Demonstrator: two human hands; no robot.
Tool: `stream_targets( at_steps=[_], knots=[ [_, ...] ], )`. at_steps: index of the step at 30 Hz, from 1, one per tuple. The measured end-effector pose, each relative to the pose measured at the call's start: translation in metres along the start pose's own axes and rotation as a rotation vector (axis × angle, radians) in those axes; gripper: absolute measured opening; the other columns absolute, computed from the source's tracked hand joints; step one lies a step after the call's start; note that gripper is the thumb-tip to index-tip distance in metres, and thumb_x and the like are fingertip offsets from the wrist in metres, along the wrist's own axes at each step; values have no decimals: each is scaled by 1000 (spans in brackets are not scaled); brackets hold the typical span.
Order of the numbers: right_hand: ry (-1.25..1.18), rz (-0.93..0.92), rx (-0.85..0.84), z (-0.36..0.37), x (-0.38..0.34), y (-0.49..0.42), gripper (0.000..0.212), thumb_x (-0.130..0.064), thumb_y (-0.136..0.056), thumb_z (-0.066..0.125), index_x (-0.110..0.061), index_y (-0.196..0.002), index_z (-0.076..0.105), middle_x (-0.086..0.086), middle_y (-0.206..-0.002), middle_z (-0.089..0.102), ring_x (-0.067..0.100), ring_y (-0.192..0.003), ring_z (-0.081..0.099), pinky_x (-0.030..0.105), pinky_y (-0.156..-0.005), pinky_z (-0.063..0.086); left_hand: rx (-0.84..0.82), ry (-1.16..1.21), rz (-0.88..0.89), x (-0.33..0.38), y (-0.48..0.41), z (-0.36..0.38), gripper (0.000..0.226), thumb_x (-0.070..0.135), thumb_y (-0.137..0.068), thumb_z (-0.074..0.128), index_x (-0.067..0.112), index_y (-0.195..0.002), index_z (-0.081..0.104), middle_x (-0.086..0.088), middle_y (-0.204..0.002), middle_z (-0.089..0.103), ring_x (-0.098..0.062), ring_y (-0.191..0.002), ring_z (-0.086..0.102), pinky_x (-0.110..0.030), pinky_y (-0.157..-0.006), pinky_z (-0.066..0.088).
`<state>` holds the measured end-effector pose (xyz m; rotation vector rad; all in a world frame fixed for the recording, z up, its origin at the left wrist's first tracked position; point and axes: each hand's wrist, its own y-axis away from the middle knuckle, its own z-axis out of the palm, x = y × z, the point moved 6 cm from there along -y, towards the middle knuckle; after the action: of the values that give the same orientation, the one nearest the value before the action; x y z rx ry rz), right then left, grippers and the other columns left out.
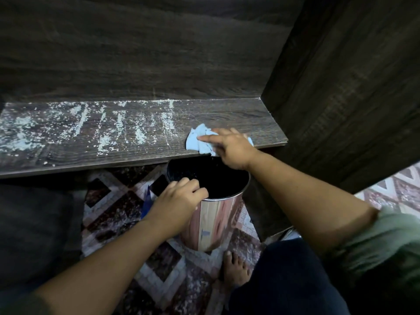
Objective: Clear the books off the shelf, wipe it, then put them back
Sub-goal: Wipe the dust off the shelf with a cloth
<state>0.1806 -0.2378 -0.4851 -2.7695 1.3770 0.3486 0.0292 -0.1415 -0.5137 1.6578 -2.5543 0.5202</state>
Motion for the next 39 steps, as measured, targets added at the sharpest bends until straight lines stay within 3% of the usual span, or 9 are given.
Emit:
stream_targets(
  at_steps=[4,6,10,13,17,22,27,35,39],
  knots=[
    [-103,-83,-132,-12,-16,20,50,-12,-95,50,-40,-137,50,4,-142,50,26,-131,44,37,-109,35,17,15,16,1,2,1,39,5,-57,83,17,-88,62,0,-80,50,-23,-75,51,-35,-61,46],
    [-147,-38,-104,-33,-16,30,50,-12,-95,52,-38,-138,50,-1,-142,52,20,-128,48,28,-106,36,25,22,23,2,3,0,37,6,-60,81,18,-89,62,0,-80,50,-22,-76,50,-35,-62,45],
    [-271,119,192,-71,-1,41,35,-20,-91,58,-31,-124,51,1,-120,59,22,-107,57,31,-90,44,45,33,47,4,7,-3,35,4,-63,79,17,-90,62,-1,-81,50,-22,-76,49,-35,-63,45],
    [-290,166,356,-67,-4,42,36,-24,-90,62,-28,-125,57,2,-124,54,23,-114,54,33,-98,42,51,38,66,4,10,-6,31,5,-64,75,16,-90,61,-2,-81,51,-24,-75,51,-36,-61,46],
    [-153,209,150,-26,-14,43,40,-26,-91,59,-30,-130,57,7,-130,52,29,-117,54,38,-100,43,32,33,46,4,10,-6,37,3,-59,81,16,-89,63,-2,-80,52,-24,-74,53,-36,-60,47],
    [-148,205,316,-45,-16,47,39,-27,-92,58,-29,-131,58,7,-124,54,31,-110,56,35,-94,44,24,37,19,2,10,-6,41,3,-56,83,17,-90,64,-1,-80,52,-23,-74,52,-37,-61,48],
    [-171,192,112,-19,-16,48,39,-28,-92,58,-31,-132,57,8,-132,53,29,-119,53,36,-101,43,15,44,-3,2,8,-5,45,1,-54,84,17,-90,64,0,-80,52,-22,-73,52,-35,-60,48],
    [-324,272,436,-56,18,-1,41,-26,-94,56,-28,-135,53,5,-133,49,24,-121,49,33,-105,37,-34,64,-52,-5,3,-7,50,9,-50,92,19,-91,66,3,-80,55,-20,-73,55,-35,-58,50],
    [-171,128,501,-53,15,-46,47,-24,-94,56,-24,-140,47,8,-142,43,30,-124,45,45,-103,38,-45,76,-86,-10,-3,-5,45,11,-61,87,20,-99,65,3,-86,57,-21,-80,56,-36,-65,49]
  ],
)
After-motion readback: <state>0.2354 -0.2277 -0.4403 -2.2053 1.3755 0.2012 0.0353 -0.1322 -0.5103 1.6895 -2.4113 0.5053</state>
